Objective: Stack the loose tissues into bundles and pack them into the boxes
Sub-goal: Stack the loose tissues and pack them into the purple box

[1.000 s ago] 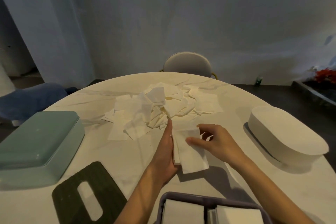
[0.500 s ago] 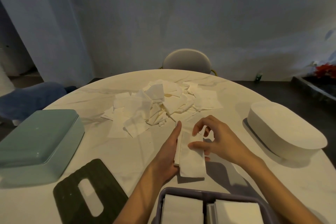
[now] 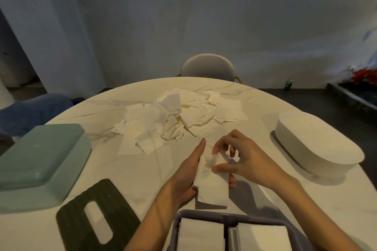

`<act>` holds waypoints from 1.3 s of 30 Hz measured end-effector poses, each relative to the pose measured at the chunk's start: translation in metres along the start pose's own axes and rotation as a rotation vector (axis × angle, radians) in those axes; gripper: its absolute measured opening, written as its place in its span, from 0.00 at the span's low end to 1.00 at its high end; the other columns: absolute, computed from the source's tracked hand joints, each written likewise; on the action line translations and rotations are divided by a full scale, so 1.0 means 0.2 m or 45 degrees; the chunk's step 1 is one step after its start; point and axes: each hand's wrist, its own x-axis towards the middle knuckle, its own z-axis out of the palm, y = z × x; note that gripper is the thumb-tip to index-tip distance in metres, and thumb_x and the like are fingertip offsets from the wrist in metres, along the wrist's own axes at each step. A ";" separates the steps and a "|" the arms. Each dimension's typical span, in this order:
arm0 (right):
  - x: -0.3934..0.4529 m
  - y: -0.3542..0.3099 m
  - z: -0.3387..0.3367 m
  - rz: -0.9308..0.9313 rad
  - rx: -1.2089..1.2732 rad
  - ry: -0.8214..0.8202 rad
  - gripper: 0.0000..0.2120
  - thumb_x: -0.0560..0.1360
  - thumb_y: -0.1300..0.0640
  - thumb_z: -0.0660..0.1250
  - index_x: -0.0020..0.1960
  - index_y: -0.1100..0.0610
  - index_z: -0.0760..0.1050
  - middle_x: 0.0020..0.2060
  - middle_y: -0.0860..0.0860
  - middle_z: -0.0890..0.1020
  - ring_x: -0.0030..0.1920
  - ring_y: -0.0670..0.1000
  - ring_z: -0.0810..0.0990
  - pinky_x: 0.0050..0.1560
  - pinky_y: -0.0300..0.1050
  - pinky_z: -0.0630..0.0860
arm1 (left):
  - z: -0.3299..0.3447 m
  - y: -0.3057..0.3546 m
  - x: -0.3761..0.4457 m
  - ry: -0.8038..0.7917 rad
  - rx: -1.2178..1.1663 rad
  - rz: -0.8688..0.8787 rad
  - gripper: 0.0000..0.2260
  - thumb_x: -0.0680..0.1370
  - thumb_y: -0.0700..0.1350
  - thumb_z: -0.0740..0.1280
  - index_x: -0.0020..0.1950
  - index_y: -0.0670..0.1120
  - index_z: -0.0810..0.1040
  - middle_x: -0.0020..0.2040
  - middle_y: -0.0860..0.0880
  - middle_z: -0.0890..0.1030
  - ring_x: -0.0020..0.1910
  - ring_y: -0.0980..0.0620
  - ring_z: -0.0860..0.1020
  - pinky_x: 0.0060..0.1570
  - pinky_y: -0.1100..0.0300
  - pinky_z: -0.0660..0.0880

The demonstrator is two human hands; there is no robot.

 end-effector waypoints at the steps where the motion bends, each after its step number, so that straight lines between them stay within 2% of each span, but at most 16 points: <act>1: 0.00 0.00 0.00 -0.015 -0.003 -0.005 0.16 0.69 0.45 0.80 0.50 0.41 0.75 0.51 0.40 0.73 0.48 0.45 0.74 0.44 0.32 0.74 | 0.01 0.00 0.00 -0.008 -0.003 -0.018 0.26 0.84 0.64 0.55 0.68 0.48 0.81 0.67 0.35 0.79 0.62 0.34 0.78 0.69 0.33 0.71; 5: -0.02 0.02 -0.01 -0.097 0.043 0.040 0.14 0.68 0.45 0.80 0.47 0.42 0.76 0.51 0.38 0.75 0.50 0.45 0.74 0.46 0.32 0.74 | 0.02 0.01 -0.02 -0.029 -0.036 -0.053 0.27 0.83 0.64 0.56 0.64 0.46 0.84 0.63 0.36 0.81 0.60 0.35 0.79 0.63 0.38 0.76; 8: -0.02 0.02 -0.04 -0.173 0.114 0.096 0.10 0.71 0.46 0.78 0.46 0.45 0.79 0.46 0.39 0.80 0.48 0.45 0.77 0.45 0.31 0.72 | 0.02 0.02 -0.03 -0.031 0.004 -0.067 0.30 0.82 0.67 0.56 0.66 0.46 0.83 0.62 0.36 0.81 0.59 0.36 0.79 0.71 0.36 0.70; 10: -0.03 0.00 -0.05 -0.173 0.195 0.074 0.09 0.72 0.48 0.78 0.47 0.47 0.79 0.43 0.39 0.82 0.47 0.44 0.80 0.44 0.30 0.73 | 0.02 0.02 -0.03 -0.075 -0.001 -0.097 0.33 0.80 0.70 0.56 0.70 0.46 0.80 0.61 0.37 0.80 0.57 0.38 0.80 0.71 0.37 0.69; 14: -0.03 0.00 -0.04 -0.139 0.215 0.134 0.07 0.73 0.49 0.76 0.49 0.46 0.80 0.44 0.39 0.83 0.47 0.42 0.81 0.43 0.27 0.73 | 0.04 0.03 -0.05 -0.222 0.045 -0.124 0.40 0.78 0.74 0.54 0.71 0.43 0.77 0.60 0.37 0.79 0.54 0.39 0.80 0.60 0.40 0.76; 16: -0.02 0.01 -0.03 -0.131 0.184 0.205 0.07 0.74 0.49 0.76 0.50 0.45 0.80 0.45 0.39 0.83 0.47 0.41 0.80 0.44 0.27 0.72 | 0.05 0.04 -0.06 -0.267 0.074 -0.124 0.41 0.75 0.75 0.61 0.70 0.40 0.76 0.57 0.37 0.79 0.51 0.40 0.80 0.56 0.42 0.78; 19: -0.02 0.00 -0.02 -0.160 0.149 0.265 0.09 0.74 0.44 0.73 0.52 0.44 0.80 0.49 0.37 0.82 0.50 0.40 0.80 0.46 0.26 0.71 | 0.04 0.03 -0.06 -0.217 0.189 -0.053 0.39 0.74 0.67 0.72 0.72 0.40 0.72 0.55 0.38 0.79 0.49 0.41 0.80 0.52 0.46 0.80; 22: -0.02 0.01 -0.02 -0.174 0.126 0.190 0.21 0.70 0.33 0.69 0.61 0.38 0.76 0.59 0.33 0.78 0.56 0.38 0.77 0.52 0.28 0.73 | 0.05 0.04 -0.08 -0.203 0.267 0.016 0.29 0.80 0.59 0.69 0.72 0.40 0.72 0.53 0.38 0.82 0.47 0.42 0.82 0.48 0.48 0.81; 24: -0.02 0.03 -0.02 -0.158 0.142 0.107 0.23 0.71 0.34 0.69 0.64 0.37 0.74 0.61 0.32 0.77 0.58 0.37 0.77 0.56 0.31 0.74 | 0.04 0.05 -0.09 -0.231 0.395 0.058 0.25 0.81 0.55 0.68 0.71 0.39 0.72 0.54 0.38 0.83 0.47 0.43 0.83 0.46 0.50 0.82; 26: -0.02 0.05 -0.02 -0.138 0.154 0.115 0.20 0.74 0.40 0.71 0.64 0.38 0.75 0.58 0.32 0.78 0.56 0.37 0.77 0.55 0.31 0.75 | 0.01 0.06 -0.08 -0.262 0.494 0.115 0.24 0.80 0.51 0.70 0.71 0.40 0.72 0.55 0.39 0.82 0.48 0.44 0.83 0.45 0.51 0.81; 27: -0.01 0.07 -0.02 -0.122 0.174 0.150 0.18 0.74 0.42 0.72 0.63 0.40 0.75 0.56 0.33 0.79 0.55 0.37 0.78 0.53 0.31 0.76 | 0.00 0.07 -0.08 -0.218 0.517 0.147 0.25 0.78 0.49 0.72 0.71 0.42 0.71 0.57 0.39 0.81 0.50 0.45 0.83 0.46 0.52 0.81; 29: 0.00 0.09 -0.01 -0.076 0.238 0.218 0.18 0.74 0.43 0.73 0.62 0.43 0.77 0.53 0.36 0.81 0.53 0.40 0.79 0.52 0.33 0.78 | -0.04 0.09 -0.06 -0.003 0.591 0.278 0.22 0.75 0.45 0.74 0.67 0.44 0.74 0.58 0.42 0.80 0.52 0.46 0.82 0.46 0.56 0.81; 32: 0.01 0.12 0.02 0.032 0.361 0.232 0.18 0.75 0.48 0.74 0.63 0.48 0.78 0.55 0.41 0.82 0.53 0.44 0.82 0.54 0.37 0.81 | -0.09 0.11 -0.04 0.306 0.835 0.588 0.12 0.77 0.42 0.74 0.58 0.43 0.78 0.50 0.50 0.82 0.48 0.54 0.81 0.43 0.62 0.78; 36: 0.02 0.13 0.12 0.120 0.508 0.236 0.15 0.76 0.53 0.74 0.62 0.49 0.77 0.54 0.43 0.83 0.54 0.48 0.82 0.53 0.40 0.82 | -0.08 0.09 -0.05 0.375 0.872 0.708 0.09 0.80 0.37 0.71 0.59 0.43 0.77 0.52 0.48 0.81 0.47 0.61 0.81 0.41 0.67 0.78; 39: 0.01 0.11 0.20 0.111 0.682 0.237 0.22 0.75 0.62 0.74 0.66 0.50 0.73 0.59 0.46 0.79 0.58 0.49 0.80 0.54 0.41 0.82 | -0.05 0.04 -0.04 0.418 0.814 0.747 0.07 0.82 0.38 0.68 0.59 0.45 0.77 0.54 0.49 0.80 0.50 0.61 0.80 0.43 0.66 0.79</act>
